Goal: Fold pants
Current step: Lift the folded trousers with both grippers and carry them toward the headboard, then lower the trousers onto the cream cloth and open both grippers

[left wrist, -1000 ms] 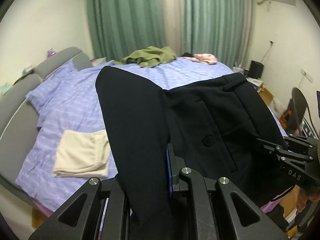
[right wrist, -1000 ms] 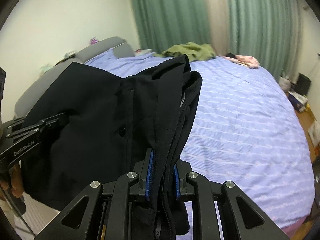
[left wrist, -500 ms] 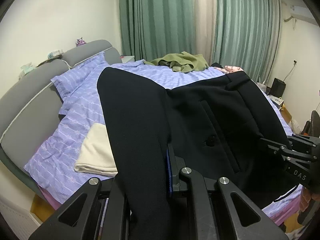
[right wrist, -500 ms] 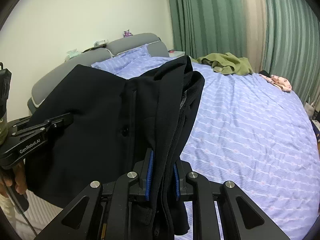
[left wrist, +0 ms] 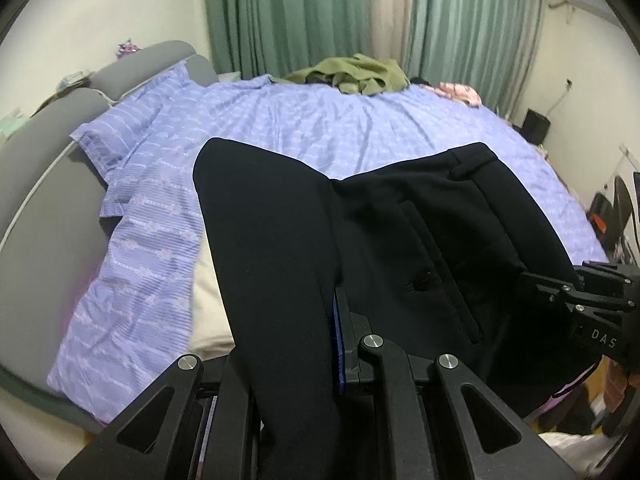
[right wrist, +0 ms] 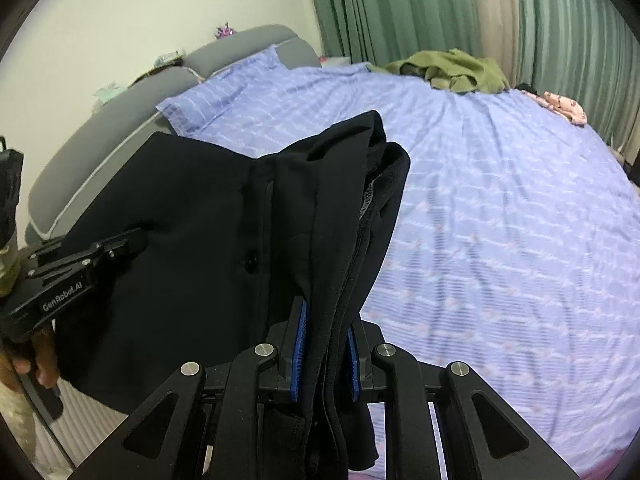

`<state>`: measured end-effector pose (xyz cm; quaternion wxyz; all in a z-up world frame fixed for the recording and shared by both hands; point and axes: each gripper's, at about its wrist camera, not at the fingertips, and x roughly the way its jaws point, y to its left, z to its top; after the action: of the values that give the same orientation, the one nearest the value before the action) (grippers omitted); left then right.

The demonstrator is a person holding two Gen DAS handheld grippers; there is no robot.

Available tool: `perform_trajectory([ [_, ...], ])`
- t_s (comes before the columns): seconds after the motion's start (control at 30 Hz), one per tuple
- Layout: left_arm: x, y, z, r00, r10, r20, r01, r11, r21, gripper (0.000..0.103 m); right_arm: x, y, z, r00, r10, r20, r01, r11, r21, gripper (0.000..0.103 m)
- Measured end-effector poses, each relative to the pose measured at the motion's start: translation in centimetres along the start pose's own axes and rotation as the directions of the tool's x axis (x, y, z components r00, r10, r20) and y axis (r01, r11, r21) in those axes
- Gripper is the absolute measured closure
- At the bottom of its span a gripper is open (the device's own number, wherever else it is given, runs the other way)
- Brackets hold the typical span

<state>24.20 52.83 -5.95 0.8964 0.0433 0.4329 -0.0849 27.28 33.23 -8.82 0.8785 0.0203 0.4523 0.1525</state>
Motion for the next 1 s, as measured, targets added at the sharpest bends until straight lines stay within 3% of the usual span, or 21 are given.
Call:
perform_trajectory([
  [0.2,4.6,6.3,0.5,0.998,-0.019,-0.058,0.022,0.999,0.046,0.089,5.6,4.6,0.9,0.997,-0.013,-0.077,0.012,1.000,-0.011,0.085],
  [0.4,11.7,11.3,2.3,0.995,-0.032,-0.090,0.040,0.995,0.088,0.089,12.1,6.9,3.7,0.992,-0.039,-0.121,0.036,0.999,-0.026,0.085],
  [0.6,18.2,13.9,3.8,0.993,-0.044,-0.111,0.055,0.994,0.099,0.088,18.5,6.6,6.1,0.989,-0.071,-0.127,0.068,0.997,-0.025,0.085],
  [0.8,24.3,15.0,3.3,0.982,-0.001,-0.187,0.032,0.986,0.162,0.087,24.3,5.8,6.6,0.981,-0.098,-0.169,0.090,0.995,-0.052,0.085],
  [0.93,26.4,15.3,2.1,0.973,0.021,-0.229,0.021,0.984,0.179,0.084,26.4,5.5,5.6,0.969,-0.131,-0.209,0.117,0.990,-0.076,0.085],
  [1.0,26.5,15.8,1.7,0.971,0.012,-0.238,0.024,0.988,0.150,0.083,26.6,4.9,5.3,0.965,-0.121,-0.231,0.113,0.993,-0.045,0.078],
])
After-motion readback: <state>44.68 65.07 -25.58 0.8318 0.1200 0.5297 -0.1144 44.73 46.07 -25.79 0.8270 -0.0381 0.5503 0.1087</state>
